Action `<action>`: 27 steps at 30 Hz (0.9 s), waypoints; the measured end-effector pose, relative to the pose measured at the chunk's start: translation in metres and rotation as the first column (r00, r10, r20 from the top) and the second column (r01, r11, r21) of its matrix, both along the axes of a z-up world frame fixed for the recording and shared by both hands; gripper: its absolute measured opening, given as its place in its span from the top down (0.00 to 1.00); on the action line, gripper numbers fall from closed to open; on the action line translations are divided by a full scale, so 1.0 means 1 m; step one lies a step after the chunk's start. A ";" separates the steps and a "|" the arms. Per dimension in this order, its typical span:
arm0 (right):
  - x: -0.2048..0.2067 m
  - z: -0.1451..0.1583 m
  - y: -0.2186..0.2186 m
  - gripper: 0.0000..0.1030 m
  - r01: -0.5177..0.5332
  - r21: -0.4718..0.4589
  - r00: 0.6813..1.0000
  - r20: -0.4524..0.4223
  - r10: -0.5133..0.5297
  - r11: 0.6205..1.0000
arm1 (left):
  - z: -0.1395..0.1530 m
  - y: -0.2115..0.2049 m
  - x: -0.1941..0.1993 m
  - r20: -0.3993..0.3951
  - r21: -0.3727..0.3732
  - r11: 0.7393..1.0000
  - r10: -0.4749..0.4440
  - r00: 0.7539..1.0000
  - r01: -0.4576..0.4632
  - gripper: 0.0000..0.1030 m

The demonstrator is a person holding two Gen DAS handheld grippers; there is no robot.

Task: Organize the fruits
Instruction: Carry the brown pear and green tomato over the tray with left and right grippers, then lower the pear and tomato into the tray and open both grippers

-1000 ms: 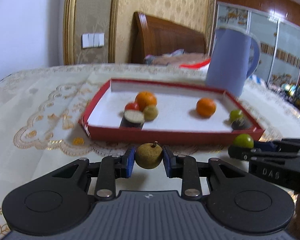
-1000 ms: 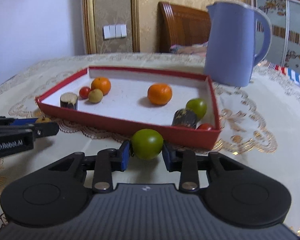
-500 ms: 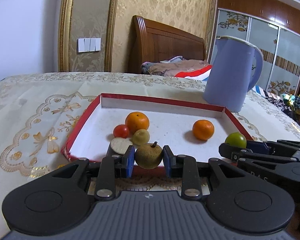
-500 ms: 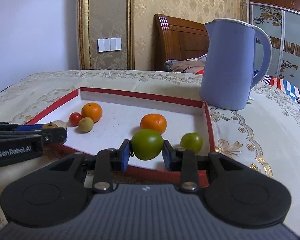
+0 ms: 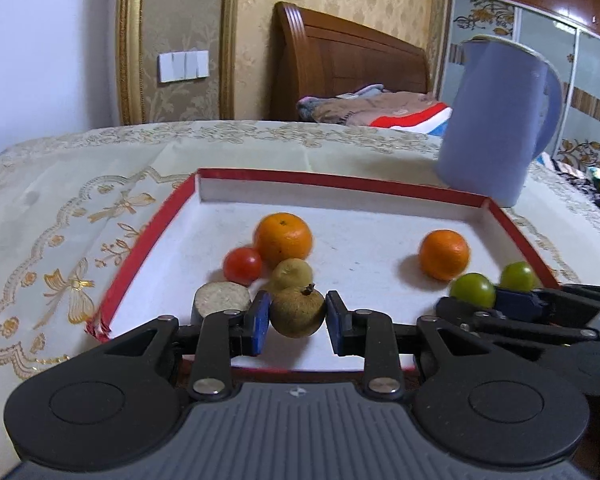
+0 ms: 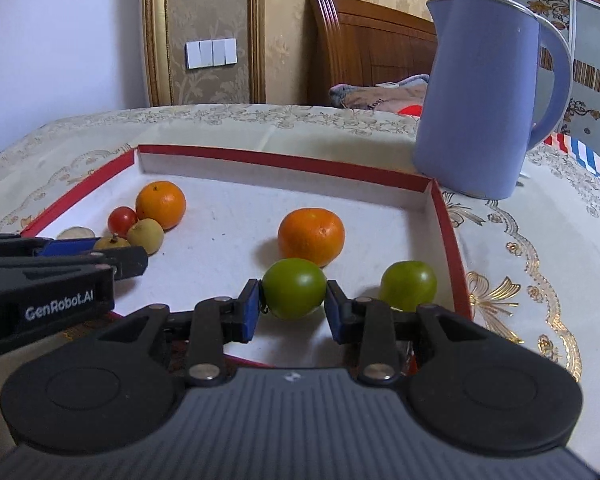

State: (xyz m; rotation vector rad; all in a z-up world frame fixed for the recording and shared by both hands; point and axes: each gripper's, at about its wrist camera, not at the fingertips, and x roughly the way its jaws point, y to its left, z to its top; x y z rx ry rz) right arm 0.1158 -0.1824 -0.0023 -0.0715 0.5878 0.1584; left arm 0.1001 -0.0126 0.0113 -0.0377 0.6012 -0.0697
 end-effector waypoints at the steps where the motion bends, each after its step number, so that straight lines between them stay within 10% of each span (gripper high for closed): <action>1: 0.001 -0.001 0.001 0.68 0.001 -0.006 1.000 0.001 -0.001 1.000 | 0.000 0.000 0.002 0.001 0.003 1.000 0.008 1.000 -0.008 0.72; 27: 0.033 -0.005 0.001 0.68 0.089 -0.019 0.996 0.017 -0.089 0.996 | -0.011 0.004 0.022 -0.006 0.022 0.997 0.070 0.998 -0.070 0.71</action>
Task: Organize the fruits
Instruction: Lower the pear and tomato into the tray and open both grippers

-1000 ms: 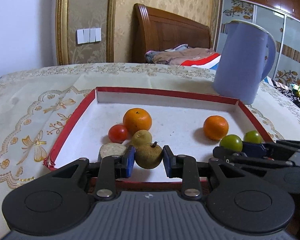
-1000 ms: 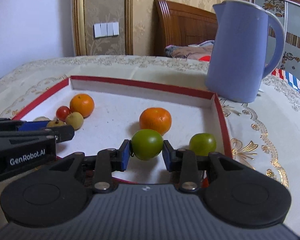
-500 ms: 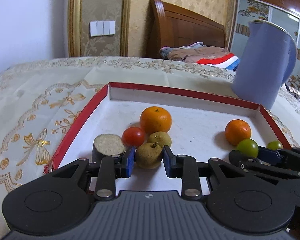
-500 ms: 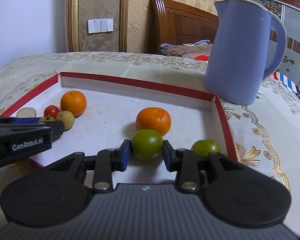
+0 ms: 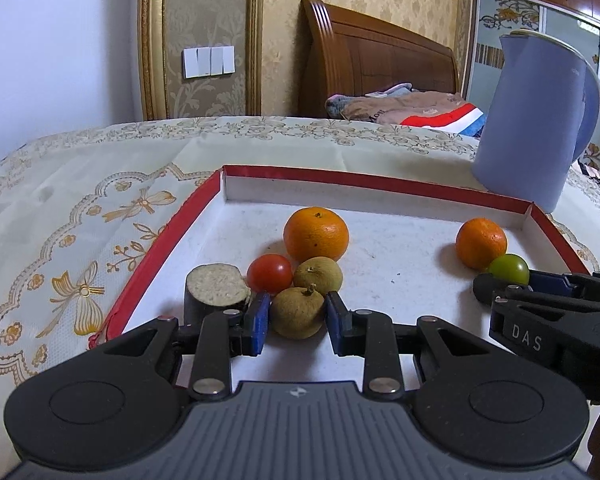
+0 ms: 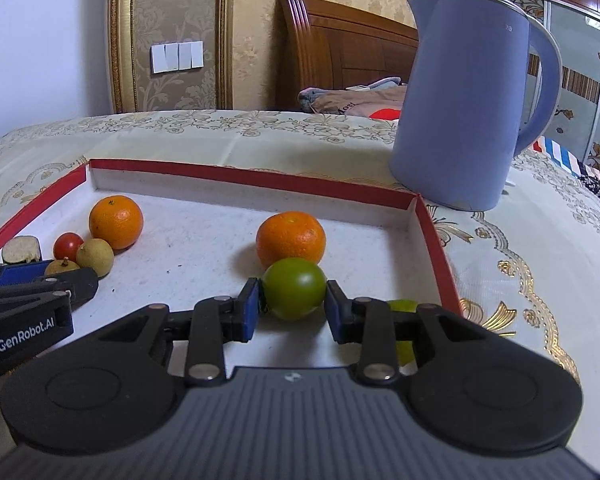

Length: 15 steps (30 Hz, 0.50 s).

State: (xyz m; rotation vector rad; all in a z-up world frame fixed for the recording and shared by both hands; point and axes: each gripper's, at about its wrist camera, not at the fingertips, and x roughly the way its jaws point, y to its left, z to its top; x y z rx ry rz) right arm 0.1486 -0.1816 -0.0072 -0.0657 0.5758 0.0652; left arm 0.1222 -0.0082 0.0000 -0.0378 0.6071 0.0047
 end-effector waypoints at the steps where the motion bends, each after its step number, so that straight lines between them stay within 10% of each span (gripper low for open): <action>1: 0.000 0.000 0.000 0.68 0.000 0.004 1.000 -0.001 0.000 1.000 | 0.000 0.000 0.000 0.001 0.000 1.000 0.000 1.000 0.000 0.71; 9: -0.002 0.000 -0.002 0.63 0.003 0.016 1.000 0.002 -0.003 1.000 | 0.000 0.002 -0.001 0.002 -0.010 1.000 -0.003 1.000 0.003 0.65; 11: -0.003 0.000 -0.002 0.55 0.005 0.014 1.000 0.004 -0.005 1.000 | -0.001 0.001 -0.001 0.000 -0.010 1.000 -0.015 1.000 0.015 0.34; 15: -0.006 0.002 -0.002 0.44 0.008 0.016 1.000 0.021 -0.008 1.000 | 0.000 0.000 -0.004 0.019 0.009 1.000 -0.009 1.000 0.008 0.28</action>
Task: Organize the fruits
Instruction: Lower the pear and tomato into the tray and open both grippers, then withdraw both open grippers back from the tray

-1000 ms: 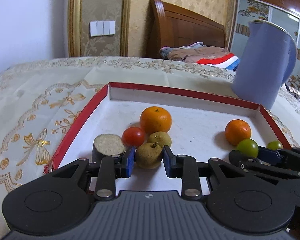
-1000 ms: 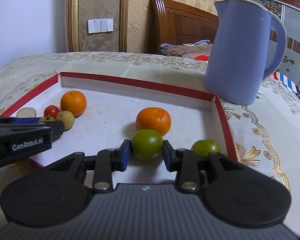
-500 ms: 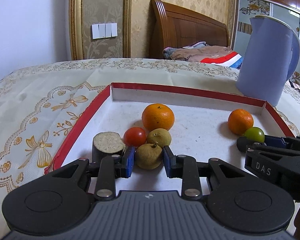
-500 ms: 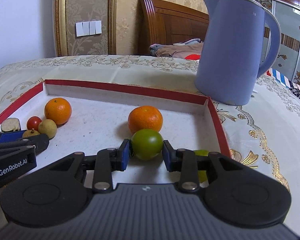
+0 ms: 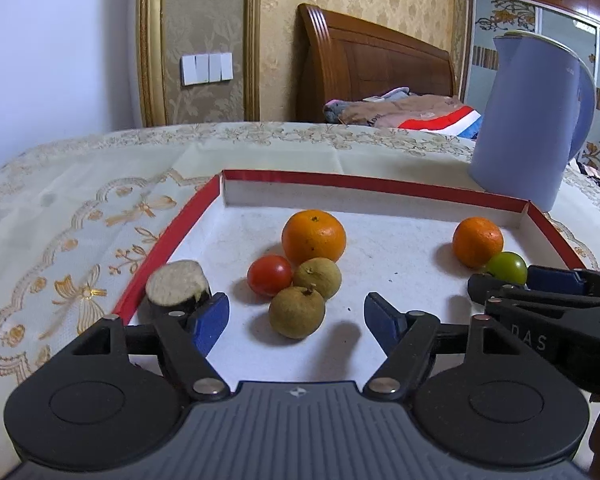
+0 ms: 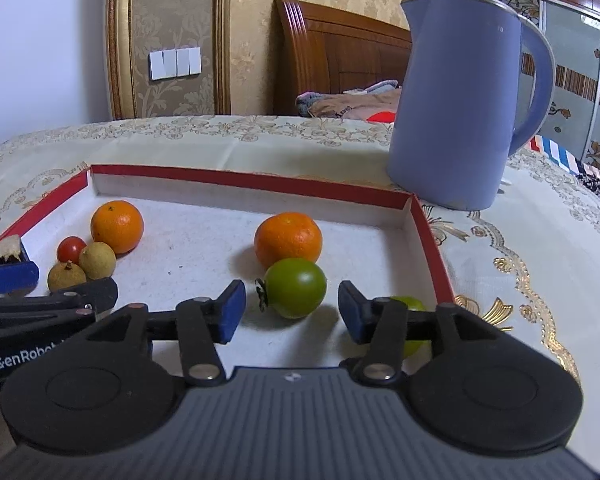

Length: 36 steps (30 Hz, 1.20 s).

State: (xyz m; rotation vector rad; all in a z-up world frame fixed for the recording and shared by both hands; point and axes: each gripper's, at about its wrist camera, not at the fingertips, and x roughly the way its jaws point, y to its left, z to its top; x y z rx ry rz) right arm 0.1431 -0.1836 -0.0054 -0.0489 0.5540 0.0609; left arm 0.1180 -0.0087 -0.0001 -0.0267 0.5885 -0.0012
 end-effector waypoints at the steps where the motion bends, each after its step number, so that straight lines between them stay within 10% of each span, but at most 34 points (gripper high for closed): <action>1: -0.001 0.000 0.000 0.37 0.002 0.000 1.000 0.006 -0.002 1.000 | 0.000 0.001 0.000 -0.007 -0.008 1.000 -0.003 1.000 0.003 0.28; 36: -0.060 0.013 -0.026 0.02 -0.020 0.158 0.998 0.068 0.010 0.987 | 0.019 0.017 -0.057 0.147 -0.062 0.998 0.003 0.989 0.006 0.20</action>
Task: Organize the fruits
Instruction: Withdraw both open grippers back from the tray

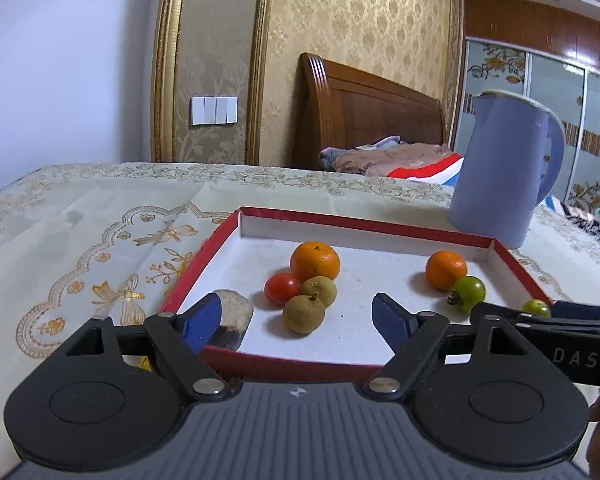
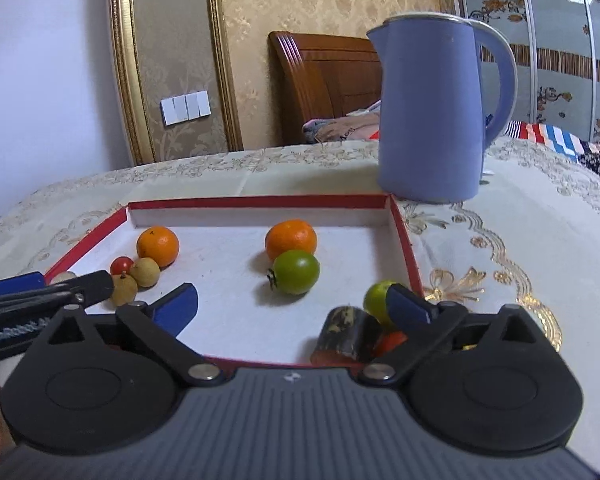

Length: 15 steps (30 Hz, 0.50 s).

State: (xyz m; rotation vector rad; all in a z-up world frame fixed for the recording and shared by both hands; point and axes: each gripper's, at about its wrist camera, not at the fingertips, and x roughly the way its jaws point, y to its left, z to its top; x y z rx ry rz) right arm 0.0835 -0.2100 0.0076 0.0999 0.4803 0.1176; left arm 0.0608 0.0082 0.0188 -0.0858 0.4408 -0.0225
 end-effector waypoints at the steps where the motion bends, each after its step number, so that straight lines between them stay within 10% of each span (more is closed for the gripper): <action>1: -0.001 0.000 0.000 0.02 0.000 0.002 1.000 0.001 0.000 1.000 | 0.000 0.001 -0.002 0.000 0.001 1.000 0.000 1.000 0.000 0.20; 15: -0.028 -0.001 -0.006 0.00 0.010 0.005 1.000 0.023 -0.010 1.000 | 0.001 0.011 -0.022 -0.009 -0.026 0.999 -0.027 1.000 0.027 0.20</action>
